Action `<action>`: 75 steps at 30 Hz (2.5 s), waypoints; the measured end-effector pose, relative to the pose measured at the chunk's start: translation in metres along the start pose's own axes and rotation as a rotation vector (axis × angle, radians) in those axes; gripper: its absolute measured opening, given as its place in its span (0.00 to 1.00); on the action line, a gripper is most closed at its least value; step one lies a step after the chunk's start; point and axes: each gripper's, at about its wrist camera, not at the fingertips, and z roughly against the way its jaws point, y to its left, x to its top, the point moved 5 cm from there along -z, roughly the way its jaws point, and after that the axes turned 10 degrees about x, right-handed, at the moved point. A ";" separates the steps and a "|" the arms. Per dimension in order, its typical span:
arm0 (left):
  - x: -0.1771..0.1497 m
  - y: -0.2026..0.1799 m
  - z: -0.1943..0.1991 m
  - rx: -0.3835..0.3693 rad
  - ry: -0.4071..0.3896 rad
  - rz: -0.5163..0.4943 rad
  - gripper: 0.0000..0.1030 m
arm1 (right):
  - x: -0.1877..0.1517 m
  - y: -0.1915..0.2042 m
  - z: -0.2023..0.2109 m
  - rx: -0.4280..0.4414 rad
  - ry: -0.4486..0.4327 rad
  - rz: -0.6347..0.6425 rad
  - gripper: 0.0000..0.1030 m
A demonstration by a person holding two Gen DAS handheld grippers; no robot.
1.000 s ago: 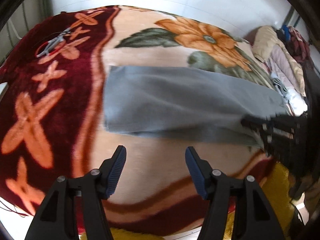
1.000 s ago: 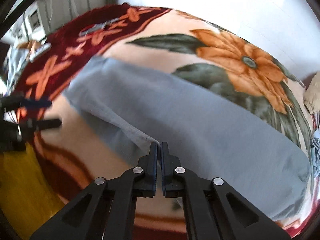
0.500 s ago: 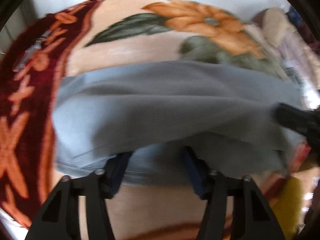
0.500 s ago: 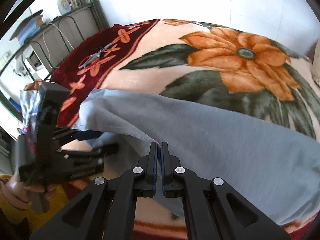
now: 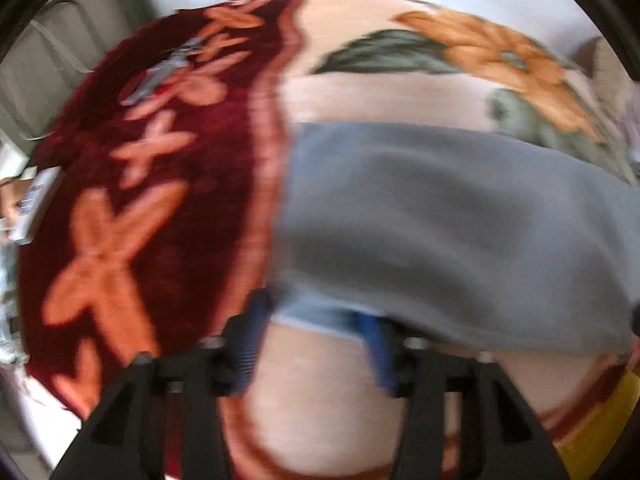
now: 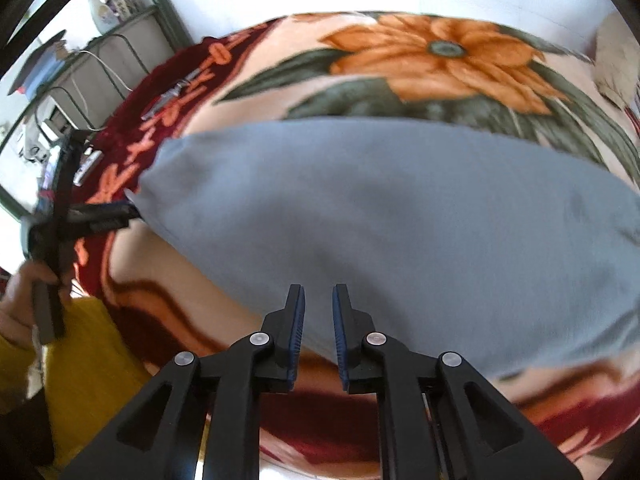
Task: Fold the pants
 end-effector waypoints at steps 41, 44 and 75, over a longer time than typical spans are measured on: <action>-0.009 0.031 -0.004 -0.156 0.055 0.269 0.72 | -0.035 -0.040 -0.021 -0.027 -0.109 -0.150 0.63; -0.008 0.031 -0.007 -0.212 0.082 0.320 0.72 | -0.033 -0.025 -0.029 -0.088 -0.077 -0.063 0.76; 0.001 0.001 -0.007 -0.184 -0.048 0.246 0.72 | -0.024 0.006 0.026 -0.145 -0.144 -0.054 0.72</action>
